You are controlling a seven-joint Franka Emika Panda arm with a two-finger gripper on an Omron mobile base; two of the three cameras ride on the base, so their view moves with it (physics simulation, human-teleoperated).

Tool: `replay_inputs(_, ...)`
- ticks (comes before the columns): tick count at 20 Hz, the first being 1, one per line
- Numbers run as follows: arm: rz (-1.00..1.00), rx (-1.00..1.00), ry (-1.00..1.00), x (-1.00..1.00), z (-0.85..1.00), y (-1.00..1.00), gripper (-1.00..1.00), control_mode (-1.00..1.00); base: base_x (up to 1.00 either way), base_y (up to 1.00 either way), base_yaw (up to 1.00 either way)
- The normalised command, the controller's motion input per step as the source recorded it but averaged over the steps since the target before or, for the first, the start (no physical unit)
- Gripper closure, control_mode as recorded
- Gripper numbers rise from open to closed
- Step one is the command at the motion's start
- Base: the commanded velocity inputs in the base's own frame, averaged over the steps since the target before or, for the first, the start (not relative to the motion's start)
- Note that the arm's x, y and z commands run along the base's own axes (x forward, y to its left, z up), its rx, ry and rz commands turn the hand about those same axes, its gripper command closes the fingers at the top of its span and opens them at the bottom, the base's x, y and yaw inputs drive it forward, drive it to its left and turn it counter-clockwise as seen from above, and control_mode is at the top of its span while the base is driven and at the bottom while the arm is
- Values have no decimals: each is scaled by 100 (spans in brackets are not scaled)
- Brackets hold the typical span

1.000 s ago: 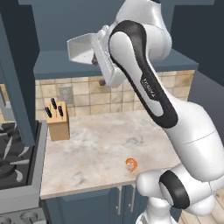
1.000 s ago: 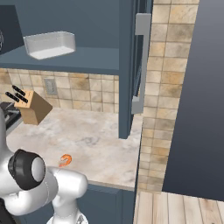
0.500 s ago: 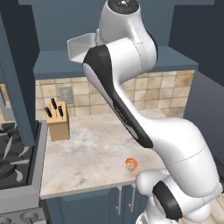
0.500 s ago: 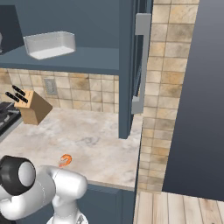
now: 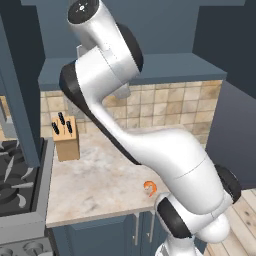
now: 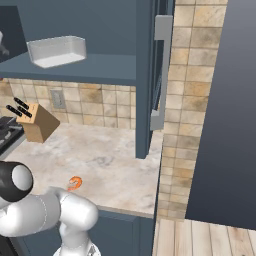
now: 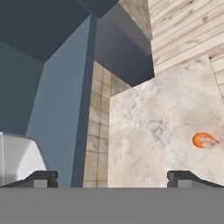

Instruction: Retrieve the tupperware from the cabinet, then place the raw meat into the tupperware to avoid contamination.

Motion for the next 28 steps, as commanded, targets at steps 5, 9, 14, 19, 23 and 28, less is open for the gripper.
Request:
replay_inputs(5, -9, -7, -17, 5, 10, -1, -100, -100, 0, 0, 0)
replay_inputs(9, 0, 0, 0, 20, 0, -16, -100, -100, 0, 0, 0)
replay_inputs(14, 2, 1, -1, 33, 5, -29, -100, -100, 0, 0, 0)
replay_inputs(19, 4, 0, -8, 37, -5, -16, -100, -100, 0, 0, 0)
replay_inputs(23, 2, 0, -4, 41, -15, -6, -100, -100, 0, 0, 0)
replay_inputs(28, 0, 0, 0, 35, -21, 0, -100, -100, 0, 0, 0)
